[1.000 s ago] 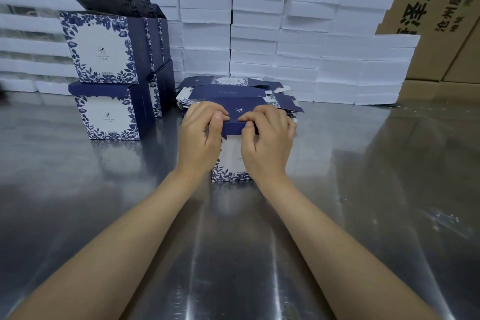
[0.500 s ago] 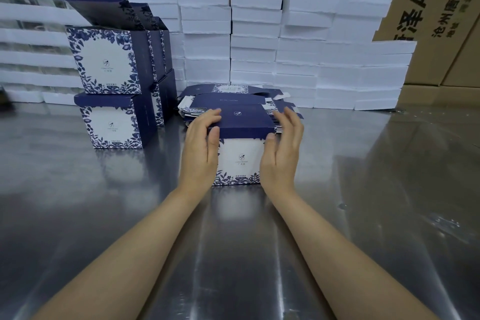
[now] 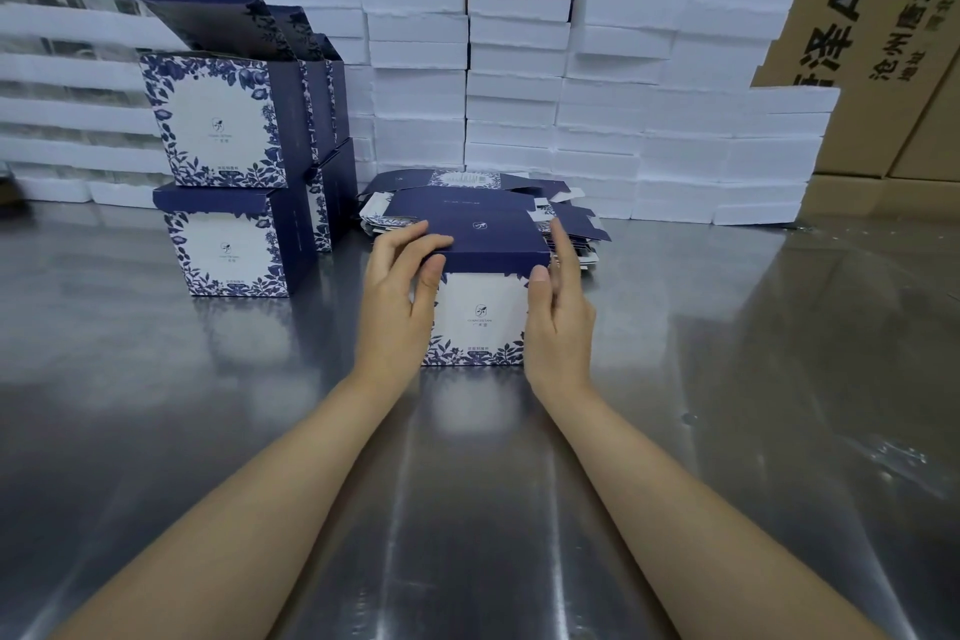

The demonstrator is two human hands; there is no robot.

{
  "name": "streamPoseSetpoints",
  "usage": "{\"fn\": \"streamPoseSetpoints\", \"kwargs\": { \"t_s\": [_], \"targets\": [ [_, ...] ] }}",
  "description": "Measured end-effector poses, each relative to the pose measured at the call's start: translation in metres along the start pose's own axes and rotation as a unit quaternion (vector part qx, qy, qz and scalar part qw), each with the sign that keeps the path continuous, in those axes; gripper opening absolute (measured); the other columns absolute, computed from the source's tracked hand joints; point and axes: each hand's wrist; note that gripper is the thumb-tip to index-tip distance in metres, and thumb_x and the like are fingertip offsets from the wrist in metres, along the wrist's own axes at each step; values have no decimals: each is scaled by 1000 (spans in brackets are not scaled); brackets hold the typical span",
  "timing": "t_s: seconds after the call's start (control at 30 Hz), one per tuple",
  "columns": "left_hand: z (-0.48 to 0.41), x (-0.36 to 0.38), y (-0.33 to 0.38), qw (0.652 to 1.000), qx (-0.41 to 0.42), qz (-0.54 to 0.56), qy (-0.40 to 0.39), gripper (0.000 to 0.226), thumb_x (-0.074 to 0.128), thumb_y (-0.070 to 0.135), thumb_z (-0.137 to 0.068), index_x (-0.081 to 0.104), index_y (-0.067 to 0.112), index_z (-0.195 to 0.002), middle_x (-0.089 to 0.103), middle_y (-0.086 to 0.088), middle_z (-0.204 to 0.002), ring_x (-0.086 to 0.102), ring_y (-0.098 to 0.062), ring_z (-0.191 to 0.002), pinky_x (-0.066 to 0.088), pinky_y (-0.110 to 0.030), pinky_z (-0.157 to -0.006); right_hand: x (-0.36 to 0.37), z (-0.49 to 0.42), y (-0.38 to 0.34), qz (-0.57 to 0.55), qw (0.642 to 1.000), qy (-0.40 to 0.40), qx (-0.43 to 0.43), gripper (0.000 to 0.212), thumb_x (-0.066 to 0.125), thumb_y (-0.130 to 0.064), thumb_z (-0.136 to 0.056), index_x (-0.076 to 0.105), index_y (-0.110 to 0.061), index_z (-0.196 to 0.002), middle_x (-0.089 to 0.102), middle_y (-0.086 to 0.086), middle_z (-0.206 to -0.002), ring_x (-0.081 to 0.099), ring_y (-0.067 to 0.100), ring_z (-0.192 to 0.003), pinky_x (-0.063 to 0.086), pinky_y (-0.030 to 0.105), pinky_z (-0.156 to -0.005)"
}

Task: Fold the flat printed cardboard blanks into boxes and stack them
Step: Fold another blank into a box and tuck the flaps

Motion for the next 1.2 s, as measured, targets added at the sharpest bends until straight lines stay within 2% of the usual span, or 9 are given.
{"fn": "streamPoseSetpoints", "kwargs": {
  "t_s": [0.07, 0.17, 0.23, 0.3, 0.43, 0.67, 0.87, 1.0, 1.2],
  "targets": [
    [1, 0, 2, 1000, 2, 12, 1, 22, 49, 18, -101, 66, 19, -116, 48, 4, -127, 45, -6, -124, 35, -12, -101, -2, -1, 1, -3, 1000, 12, -5, 43, 38, -36, -97, 48, -30, -138, 63, -14, -87, 47, 10, -61, 38, 17, -60],
    [9, 10, 11, 999, 19, 45, -3, 23, 49, 19, -101, 64, 22, -117, 47, 1, -129, 43, 4, -122, 42, -12, -93, -7, -2, -1, -29, 997, 69, -31, 33, 40, -23, -100, 54, -24, -129, 64, -9, -121, 62, 10, -98, 49, 28, -85],
    [18, 27, 19, 999, 43, 25, -1, 26, 47, 19, -100, 63, 18, -121, 46, -4, -133, 44, -8, -126, 44, -24, -99, -14, -6, -4, -35, 991, 121, -48, 32, 37, -17, -99, 52, -31, -123, 59, 6, -130, 57, 17, -117, 46, 31, -97],
    [24, 50, 29, 997, 75, -14, -30, 32, 46, 16, -100, 59, 11, -128, 43, -10, -140, 44, -23, -129, 46, -35, -100, -30, -18, -3, -26, 983, 177, -49, 35, 35, -10, -96, 50, -33, -118, 60, 8, -126, 56, 12, -115, 44, 23, -96],
    [28, 111, 55, 988, 107, -25, -112, 44, 37, 24, -100, 49, 10, -140, 33, -12, -153, 39, -26, -136, 54, -42, -88, -77, -44, 25, 14, 955, 295, -38, 32, 34, 1, -94, 54, -1, -118, 56, -16, -109, 54, -13, -96, 38, 5, -81],
    [9, 219, 71, 991, 27, 28, -126, 48, 40, 19, -101, 35, 21, -148, 7, 4, -163, 45, -18, -129, 54, -40, -76, -120, -80, 78, 91, 946, 311, 12, 41, 32, -12, -96, 50, -9, -132, 55, -6, -120, 48, -4, -99, 33, -2, -80],
    [-26, 285, 40, 982, 76, -19, -172, 64, 50, 12, -99, 20, 25, -154, -4, -2, -163, 49, -22, -126, 53, -34, -73, -125, -133, 126, 140, 928, 344, 17, 46, 30, -12, -95, 45, -9, -138, 53, 6, -137, 51, 18, -121, 40, 21, -99],
    [-45, 322, 20, 980, 80, -115, -144, 76, 50, 7, -97, 3, 22, -155, -7, -17, -161, 13, -29, -148, 29, -37, -115, -119, -168, 161, 142, 937, 316, 39, 47, 33, -13, -95, 40, -14, -141, 52, 3, -137, 54, 15, -109, 41, 42, -101],
    [-73, 352, -7, 937, 35, -307, -162, 55, 23, 10, -105, -7, 1, -152, -26, -28, -153, -19, -38, -145, -11, -43, -118, -99, -211, 202, 120, 976, 171, 63, 61, 41, -3, -95, 24, -22, -150, 41, -3, -144, 49, 11, -117, 37, 32, -106]
  ]
}}
Point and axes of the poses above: each hand's wrist, its own z-axis away from the middle knuckle, its own x-axis out of the palm, y = z × x
